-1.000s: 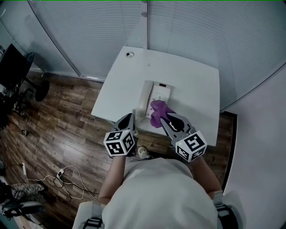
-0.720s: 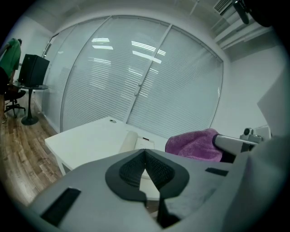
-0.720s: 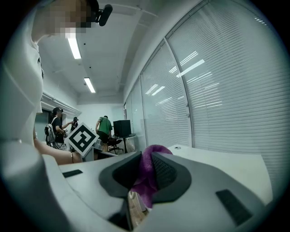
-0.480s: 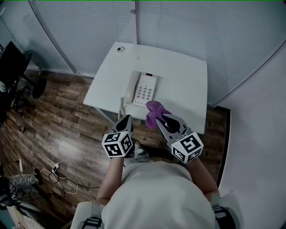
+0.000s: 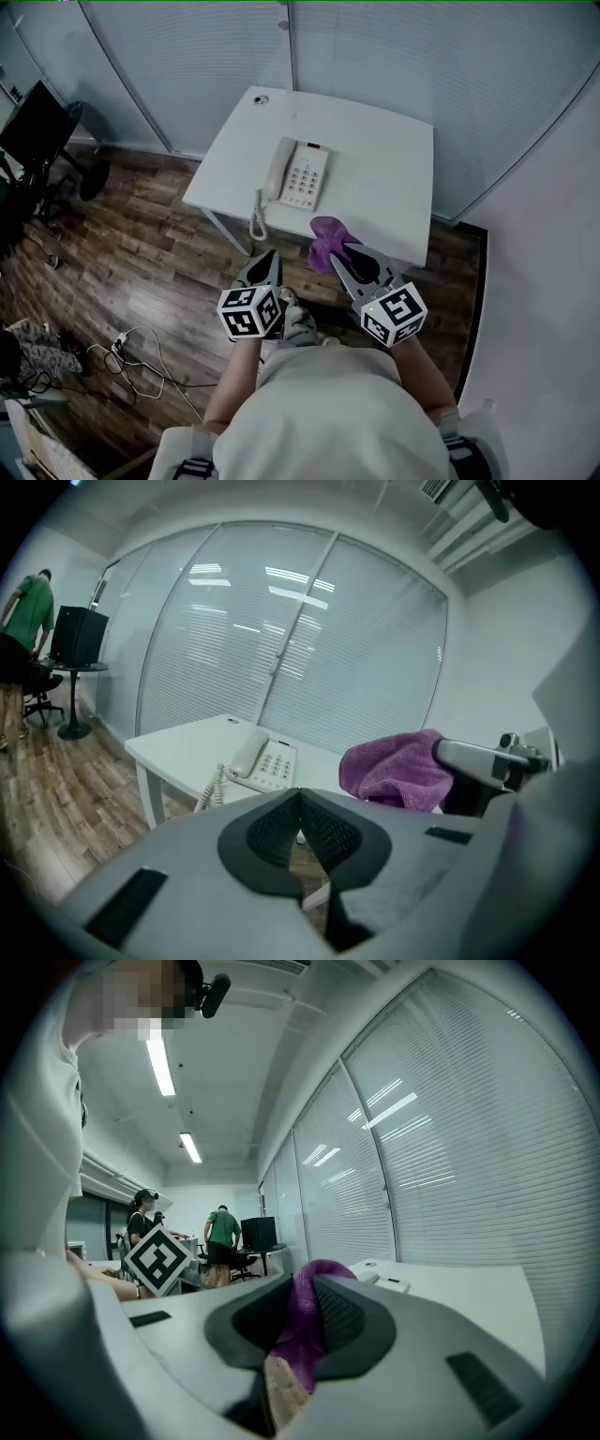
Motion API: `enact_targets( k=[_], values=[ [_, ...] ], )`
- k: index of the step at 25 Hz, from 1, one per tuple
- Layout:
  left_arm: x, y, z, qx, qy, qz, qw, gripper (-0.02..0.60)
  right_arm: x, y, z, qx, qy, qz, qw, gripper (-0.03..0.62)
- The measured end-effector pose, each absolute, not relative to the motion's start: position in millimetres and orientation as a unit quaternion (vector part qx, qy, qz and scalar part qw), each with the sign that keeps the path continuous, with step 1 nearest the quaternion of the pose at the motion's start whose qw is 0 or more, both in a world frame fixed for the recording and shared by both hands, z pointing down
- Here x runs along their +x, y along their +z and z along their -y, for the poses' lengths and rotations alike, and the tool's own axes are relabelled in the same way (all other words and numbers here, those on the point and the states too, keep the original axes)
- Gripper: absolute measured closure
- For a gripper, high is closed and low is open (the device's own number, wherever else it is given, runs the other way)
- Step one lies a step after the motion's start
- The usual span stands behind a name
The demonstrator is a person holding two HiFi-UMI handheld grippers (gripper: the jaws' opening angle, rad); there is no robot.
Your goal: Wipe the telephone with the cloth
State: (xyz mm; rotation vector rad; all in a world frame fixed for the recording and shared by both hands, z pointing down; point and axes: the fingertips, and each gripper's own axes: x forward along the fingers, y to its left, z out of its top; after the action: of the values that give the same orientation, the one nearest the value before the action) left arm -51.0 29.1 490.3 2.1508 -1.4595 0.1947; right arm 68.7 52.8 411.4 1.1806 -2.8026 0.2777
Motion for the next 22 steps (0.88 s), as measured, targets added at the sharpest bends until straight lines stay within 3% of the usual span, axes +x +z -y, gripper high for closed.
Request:
enact_targets(
  k=[22],
  values=[
    [-15.8,512.8,-92.5,0.794,0.077,0.54,0.269,0.56,97.7,432.5,-114.1,0.384,0.103,0.917,0.044,0.514]
  ],
)
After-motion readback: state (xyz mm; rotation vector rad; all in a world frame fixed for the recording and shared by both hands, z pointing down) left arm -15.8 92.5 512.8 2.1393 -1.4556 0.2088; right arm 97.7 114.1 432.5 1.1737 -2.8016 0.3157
